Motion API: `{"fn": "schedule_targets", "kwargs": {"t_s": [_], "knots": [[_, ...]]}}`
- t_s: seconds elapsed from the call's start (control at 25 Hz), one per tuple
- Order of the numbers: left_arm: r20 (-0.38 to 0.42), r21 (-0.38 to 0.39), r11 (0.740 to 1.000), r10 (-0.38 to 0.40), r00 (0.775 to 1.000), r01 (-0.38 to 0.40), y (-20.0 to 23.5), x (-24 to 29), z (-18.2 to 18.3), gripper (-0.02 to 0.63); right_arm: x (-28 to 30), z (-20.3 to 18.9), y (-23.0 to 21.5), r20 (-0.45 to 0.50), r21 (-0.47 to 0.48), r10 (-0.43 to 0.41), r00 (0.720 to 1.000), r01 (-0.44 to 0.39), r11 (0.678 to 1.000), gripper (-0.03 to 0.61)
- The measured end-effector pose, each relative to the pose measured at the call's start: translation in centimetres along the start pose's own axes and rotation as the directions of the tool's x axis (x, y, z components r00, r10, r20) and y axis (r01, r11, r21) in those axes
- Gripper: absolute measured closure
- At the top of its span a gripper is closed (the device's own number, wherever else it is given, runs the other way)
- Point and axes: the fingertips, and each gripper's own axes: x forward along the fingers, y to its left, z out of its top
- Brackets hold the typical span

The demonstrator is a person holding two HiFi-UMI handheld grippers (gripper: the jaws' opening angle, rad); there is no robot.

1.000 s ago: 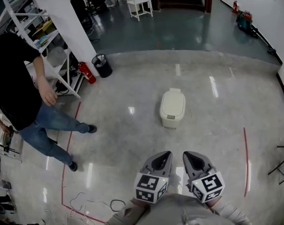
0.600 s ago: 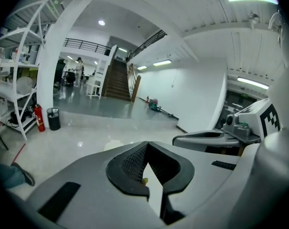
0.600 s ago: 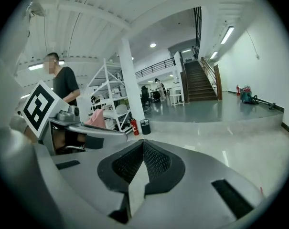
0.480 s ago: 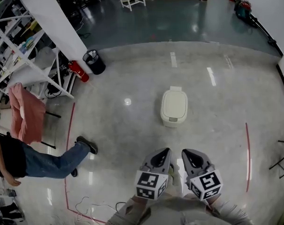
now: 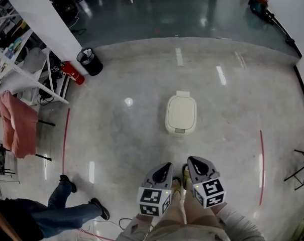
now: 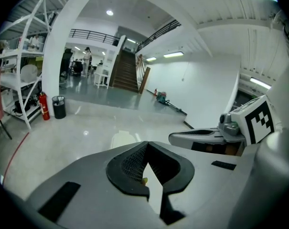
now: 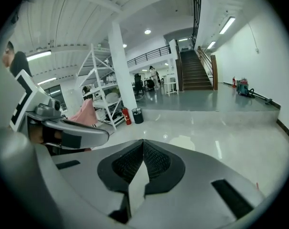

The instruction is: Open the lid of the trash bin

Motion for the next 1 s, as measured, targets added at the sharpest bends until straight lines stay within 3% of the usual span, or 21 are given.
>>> {"fn": "schedule_targets", "kwargs": {"t_s": [0.28, 0.6, 1.0], "knots": [[-0.054, -0.072, 0.997, 0.037, 0.998, -0.041, 2.3, 4.6, -2.3, 0.609, 7.8, -3.5, -5.4, -0.089, 0.005, -0.032, 0.995, 0.033, 0.999, 0.578], [-0.082, -0.123, 0.99, 0.053, 0.995, -0.063, 4.9, 9.0, -4.9, 0.609, 16.7, -10.1, -10.4, -0.213, 0.011, -0.088, 0.973, 0.092, 0.996, 0.578], [-0.102, -0.163, 0.984, 0.052, 0.993, -0.069, 6.2, 11.7, -8.1, 0.609, 25.0, -18.2, -13.4, -0.373, 0.002, -0.135, 0.918, 0.146, 0.989, 0.579]]}}
